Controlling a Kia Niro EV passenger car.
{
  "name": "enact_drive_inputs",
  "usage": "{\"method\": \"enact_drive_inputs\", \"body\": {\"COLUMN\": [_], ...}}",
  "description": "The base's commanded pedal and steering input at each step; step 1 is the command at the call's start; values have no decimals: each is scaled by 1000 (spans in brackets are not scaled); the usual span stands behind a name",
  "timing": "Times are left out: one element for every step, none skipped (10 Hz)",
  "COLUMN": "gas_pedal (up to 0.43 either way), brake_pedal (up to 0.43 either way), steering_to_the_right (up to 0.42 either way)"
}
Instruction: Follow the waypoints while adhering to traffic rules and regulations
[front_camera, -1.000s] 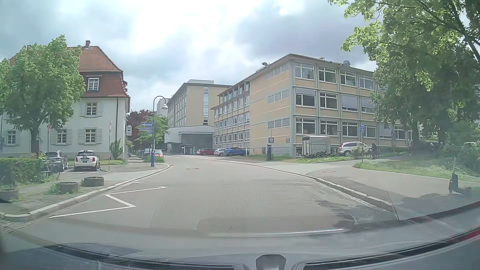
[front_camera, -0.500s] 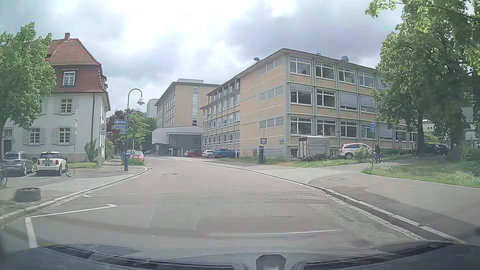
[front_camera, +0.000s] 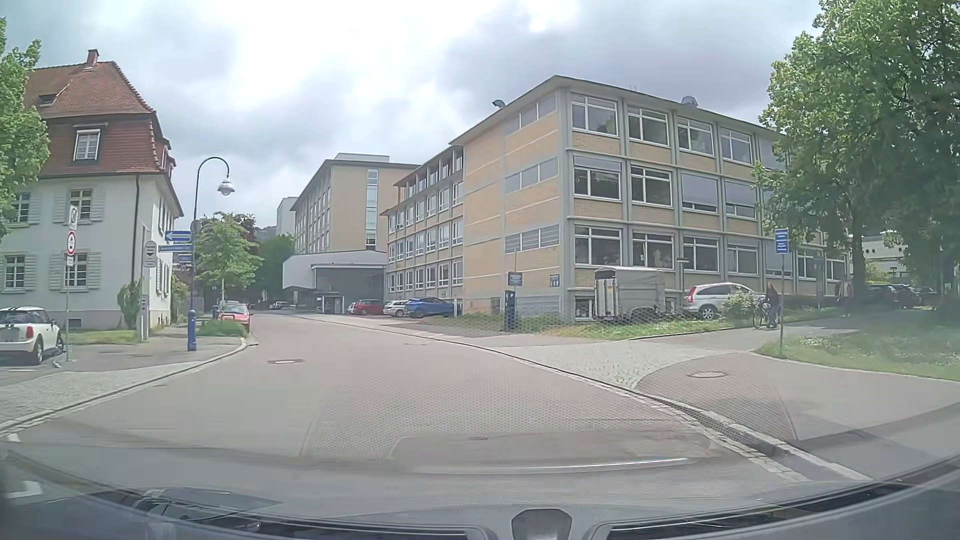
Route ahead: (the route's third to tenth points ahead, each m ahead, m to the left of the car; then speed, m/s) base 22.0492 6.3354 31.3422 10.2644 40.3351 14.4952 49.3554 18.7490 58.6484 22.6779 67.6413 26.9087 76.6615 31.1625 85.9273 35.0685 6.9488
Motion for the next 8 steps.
{"method": "enact_drive_inputs", "body": {"gas_pedal": [47, 67, 79, 79, 79, 87, 98, 110], "brake_pedal": [0, 0, 0, 0, 0, 0, 0, 0], "steering_to_the_right": [-8, -16, -26, -37, -45, -51, -58, -63]}}
